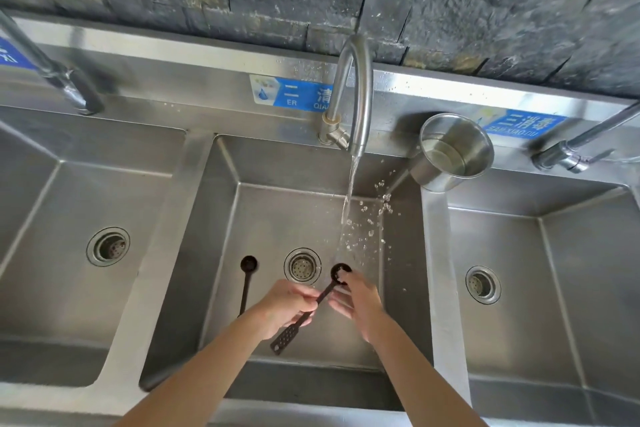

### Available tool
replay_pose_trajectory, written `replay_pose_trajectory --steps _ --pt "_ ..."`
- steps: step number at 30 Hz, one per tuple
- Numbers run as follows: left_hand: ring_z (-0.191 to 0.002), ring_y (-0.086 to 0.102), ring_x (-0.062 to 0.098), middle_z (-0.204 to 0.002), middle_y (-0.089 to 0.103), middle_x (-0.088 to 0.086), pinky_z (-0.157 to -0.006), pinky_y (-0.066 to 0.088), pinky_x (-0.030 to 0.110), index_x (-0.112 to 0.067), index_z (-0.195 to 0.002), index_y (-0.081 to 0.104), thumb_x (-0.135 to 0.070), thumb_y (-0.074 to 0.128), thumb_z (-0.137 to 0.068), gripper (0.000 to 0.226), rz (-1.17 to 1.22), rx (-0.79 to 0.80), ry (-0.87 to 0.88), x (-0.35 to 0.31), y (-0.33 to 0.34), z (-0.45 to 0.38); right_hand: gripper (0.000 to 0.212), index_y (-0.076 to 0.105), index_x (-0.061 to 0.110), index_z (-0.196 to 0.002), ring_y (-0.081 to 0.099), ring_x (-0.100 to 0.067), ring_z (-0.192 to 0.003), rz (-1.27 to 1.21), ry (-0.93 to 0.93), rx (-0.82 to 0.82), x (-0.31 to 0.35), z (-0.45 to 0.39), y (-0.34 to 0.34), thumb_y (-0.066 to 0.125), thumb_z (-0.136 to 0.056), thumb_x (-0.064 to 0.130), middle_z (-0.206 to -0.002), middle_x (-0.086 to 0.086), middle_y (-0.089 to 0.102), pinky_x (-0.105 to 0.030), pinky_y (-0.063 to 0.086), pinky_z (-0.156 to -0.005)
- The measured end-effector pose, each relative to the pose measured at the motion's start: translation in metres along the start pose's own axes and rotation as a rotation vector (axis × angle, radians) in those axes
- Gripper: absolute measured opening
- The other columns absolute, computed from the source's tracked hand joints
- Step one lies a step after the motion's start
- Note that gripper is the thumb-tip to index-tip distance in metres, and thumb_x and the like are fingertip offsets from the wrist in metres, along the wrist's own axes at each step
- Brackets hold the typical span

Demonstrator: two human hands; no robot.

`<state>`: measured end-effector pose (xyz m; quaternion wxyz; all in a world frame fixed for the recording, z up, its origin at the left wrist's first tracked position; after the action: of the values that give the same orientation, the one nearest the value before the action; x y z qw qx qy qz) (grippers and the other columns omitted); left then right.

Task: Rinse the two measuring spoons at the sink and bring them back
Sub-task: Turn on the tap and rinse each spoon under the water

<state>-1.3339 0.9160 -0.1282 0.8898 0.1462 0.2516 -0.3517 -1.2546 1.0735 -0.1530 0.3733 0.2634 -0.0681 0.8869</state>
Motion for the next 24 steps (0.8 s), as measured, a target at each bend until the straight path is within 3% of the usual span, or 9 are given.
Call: replay_pose_trajectory --steps 3,8,10,16,21,24 --pt "-0.075 0.071 0.024 -0.093 0.076 0.017 -0.074 0.061 0.029 -0.006 -0.116 0.073 0.002 0.069 -0.089 0.029 0.003 -0.004 -0.003 -0.001 0.000 0.000 0.022 0.075 0.017 -0.112 0.080 -0.027 -0.083 0.082 -0.001 0.013 0.011 -0.006 0.000 0.063 -0.098 0.004 -0.098 -0.015 0.080 -0.032 0.065 -0.065" --pt "-0.063 0.065 0.020 -0.076 0.071 0.014 -0.066 0.056 0.026 0.000 -0.119 0.071 0.006 0.068 -0.088 0.032 0.027 -0.022 0.007 0.000 0.000 0.000 0.036 0.078 0.011 -0.104 0.078 -0.025 -0.084 0.175 -0.039 -0.009 0.018 -0.016 0.006 0.056 -0.094 -0.015 -0.103 -0.018 0.076 -0.022 0.063 -0.063" --pt "-0.059 0.061 0.020 -0.068 0.067 0.010 -0.062 0.053 0.026 0.001 -0.118 0.072 0.008 0.066 -0.088 0.032 0.028 -0.019 0.028 0.000 -0.003 0.001 0.033 0.078 0.008 -0.104 0.078 -0.027 -0.088 0.195 -0.033 -0.018 0.020 -0.020 0.009 0.057 -0.093 -0.016 -0.102 -0.017 0.077 -0.022 0.064 -0.063" --pt "-0.055 0.058 0.016 -0.067 0.065 0.010 -0.060 0.050 0.023 -0.003 -0.111 0.075 0.005 0.066 -0.088 0.026 -0.054 -0.073 0.098 0.004 -0.015 0.008 0.022 0.078 0.005 -0.089 0.079 -0.022 -0.064 0.221 -0.007 -0.026 0.020 -0.030 0.020 0.069 -0.084 -0.015 -0.085 -0.015 0.078 -0.027 0.064 -0.060" --pt "-0.050 0.058 0.013 -0.065 0.072 0.005 -0.054 0.048 0.023 -0.019 -0.087 0.078 -0.012 0.074 -0.086 0.008 -0.184 -0.176 0.105 0.018 -0.042 0.008 0.022 0.082 0.011 -0.095 0.080 -0.031 -0.067 0.194 -0.035 -0.129 0.020 -0.037 0.020 0.078 -0.083 -0.007 -0.085 -0.013 0.081 -0.028 0.065 -0.063" --pt "-0.067 0.070 0.008 -0.080 0.079 0.000 -0.062 0.055 0.019 -0.023 -0.087 0.081 -0.025 0.078 -0.084 0.005 -0.267 -0.306 0.088 0.029 -0.067 0.007 0.033 0.080 0.011 -0.099 0.080 -0.033 -0.070 0.119 -0.014 -0.160 0.022 -0.037 0.016 0.070 -0.084 -0.016 -0.091 -0.018 0.080 -0.030 0.066 -0.063"
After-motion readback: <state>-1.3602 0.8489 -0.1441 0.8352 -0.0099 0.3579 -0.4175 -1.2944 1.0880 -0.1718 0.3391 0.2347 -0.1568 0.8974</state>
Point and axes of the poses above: each hand's wrist, its own z-axis away from the middle knuckle, its own y-axis out of the palm, x = y × z, the point moved 2 cm from there along -z, towards the middle knuckle
